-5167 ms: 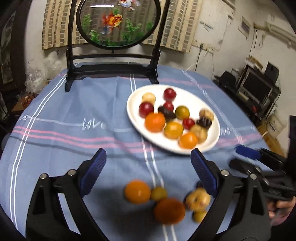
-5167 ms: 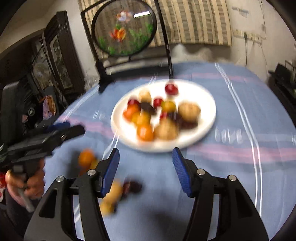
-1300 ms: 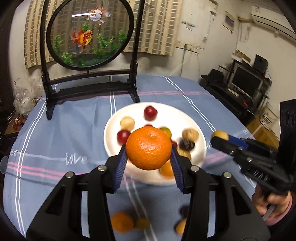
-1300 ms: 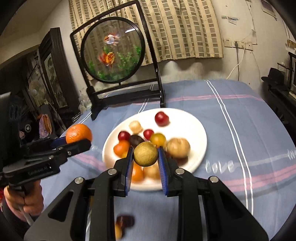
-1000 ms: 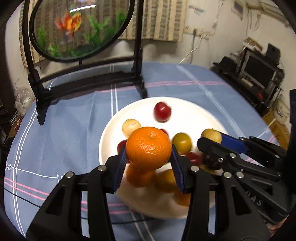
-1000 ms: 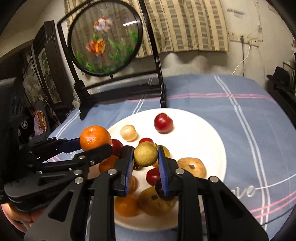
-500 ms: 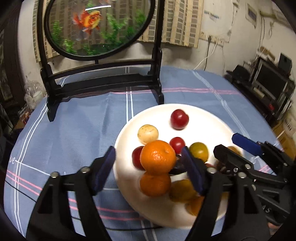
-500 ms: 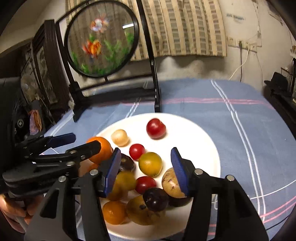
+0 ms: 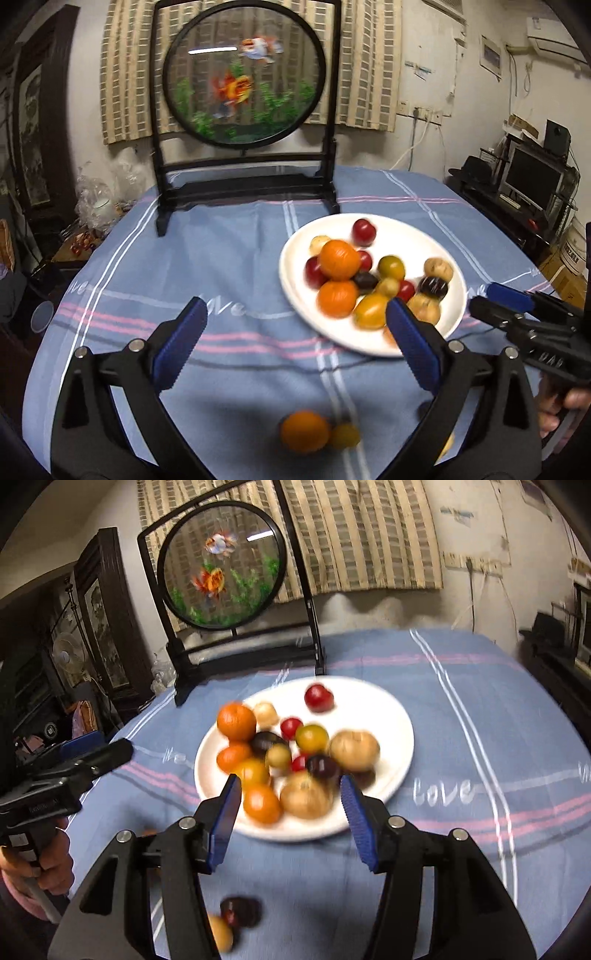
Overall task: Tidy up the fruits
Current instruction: 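Withdraw both tools from the plate toward the remaining fruits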
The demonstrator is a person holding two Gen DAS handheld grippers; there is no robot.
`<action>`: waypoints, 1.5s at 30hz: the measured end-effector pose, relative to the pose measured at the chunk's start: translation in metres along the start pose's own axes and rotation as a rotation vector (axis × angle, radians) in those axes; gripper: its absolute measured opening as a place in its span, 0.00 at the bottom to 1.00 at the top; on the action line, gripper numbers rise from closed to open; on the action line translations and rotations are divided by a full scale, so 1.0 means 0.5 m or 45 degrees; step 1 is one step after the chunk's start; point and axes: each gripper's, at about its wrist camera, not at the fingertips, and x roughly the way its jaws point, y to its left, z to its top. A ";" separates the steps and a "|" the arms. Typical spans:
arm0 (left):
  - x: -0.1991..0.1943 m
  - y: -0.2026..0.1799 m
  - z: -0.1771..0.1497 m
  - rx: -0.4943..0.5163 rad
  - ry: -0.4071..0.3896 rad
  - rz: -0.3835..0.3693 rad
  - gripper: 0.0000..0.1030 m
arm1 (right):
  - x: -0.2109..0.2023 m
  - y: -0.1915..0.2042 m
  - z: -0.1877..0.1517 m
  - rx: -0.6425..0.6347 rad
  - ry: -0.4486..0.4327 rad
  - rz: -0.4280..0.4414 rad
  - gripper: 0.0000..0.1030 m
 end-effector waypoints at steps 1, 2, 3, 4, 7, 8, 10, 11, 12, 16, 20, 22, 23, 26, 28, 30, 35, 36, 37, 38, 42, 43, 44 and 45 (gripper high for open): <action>-0.002 0.012 -0.013 -0.011 0.007 0.011 0.96 | -0.001 -0.003 -0.010 0.011 0.020 0.009 0.55; -0.002 0.022 -0.024 -0.022 0.014 0.017 0.96 | -0.002 -0.006 -0.020 0.019 0.039 0.016 0.55; 0.001 0.039 -0.040 -0.051 0.028 0.025 0.96 | -0.003 -0.008 -0.032 0.025 0.062 0.022 0.55; 0.007 0.049 -0.047 -0.075 0.047 0.038 0.96 | -0.004 -0.009 -0.040 0.028 0.077 0.027 0.55; 0.014 0.077 -0.058 -0.169 0.092 0.070 0.96 | -0.008 -0.007 -0.059 0.036 0.128 0.045 0.55; 0.011 0.083 -0.059 -0.203 0.087 0.080 0.96 | -0.013 -0.004 -0.063 0.047 0.137 0.068 0.55; 0.007 0.086 -0.062 -0.224 0.084 0.088 0.96 | -0.023 0.007 -0.069 0.050 0.147 0.114 0.55; 0.006 0.084 -0.063 -0.222 0.086 0.099 0.96 | -0.031 0.020 -0.076 0.032 0.148 0.138 0.55; 0.006 0.082 -0.063 -0.219 0.087 0.106 0.96 | -0.036 0.030 -0.083 0.010 0.149 0.140 0.55; 0.006 0.075 -0.064 -0.198 0.108 0.125 0.96 | -0.029 0.069 -0.109 -0.100 0.208 0.102 0.55; 0.008 0.078 -0.065 -0.217 0.132 0.111 0.96 | -0.028 0.088 -0.126 -0.135 0.264 0.140 0.55; 0.008 0.079 -0.066 -0.222 0.137 0.120 0.96 | -0.035 0.105 -0.137 -0.181 0.269 0.145 0.55; 0.008 0.079 -0.065 -0.224 0.137 0.123 0.96 | -0.035 0.112 -0.144 -0.204 0.272 0.129 0.55; 0.008 0.080 -0.065 -0.228 0.137 0.135 0.96 | -0.030 0.125 -0.160 -0.245 0.307 0.103 0.55; 0.008 0.080 -0.066 -0.226 0.138 0.144 0.96 | -0.025 0.128 -0.169 -0.254 0.336 0.115 0.52; 0.006 0.080 -0.066 -0.227 0.136 0.145 0.96 | -0.019 0.135 -0.175 -0.279 0.352 0.111 0.47; 0.005 0.078 -0.066 -0.219 0.136 0.148 0.96 | -0.002 0.131 -0.181 -0.267 0.374 0.104 0.46; 0.004 0.078 -0.066 -0.217 0.134 0.147 0.96 | 0.001 0.130 -0.182 -0.261 0.382 0.107 0.44; 0.003 0.078 -0.067 -0.217 0.131 0.147 0.96 | 0.004 0.131 -0.181 -0.258 0.387 0.106 0.42; 0.002 0.077 -0.067 -0.217 0.131 0.147 0.96 | 0.006 0.133 -0.181 -0.259 0.387 0.098 0.42; 0.001 0.077 -0.067 -0.216 0.132 0.150 0.96 | 0.012 0.142 -0.181 -0.273 0.380 0.070 0.42; 0.001 0.077 -0.066 -0.218 0.130 0.149 0.96 | 0.014 0.142 -0.180 -0.271 0.381 0.069 0.42; 0.001 0.076 -0.066 -0.219 0.129 0.147 0.96 | 0.016 0.142 -0.180 -0.269 0.386 0.069 0.42; 0.001 0.076 -0.067 -0.217 0.130 0.147 0.96 | 0.019 0.142 -0.180 -0.269 0.389 0.069 0.42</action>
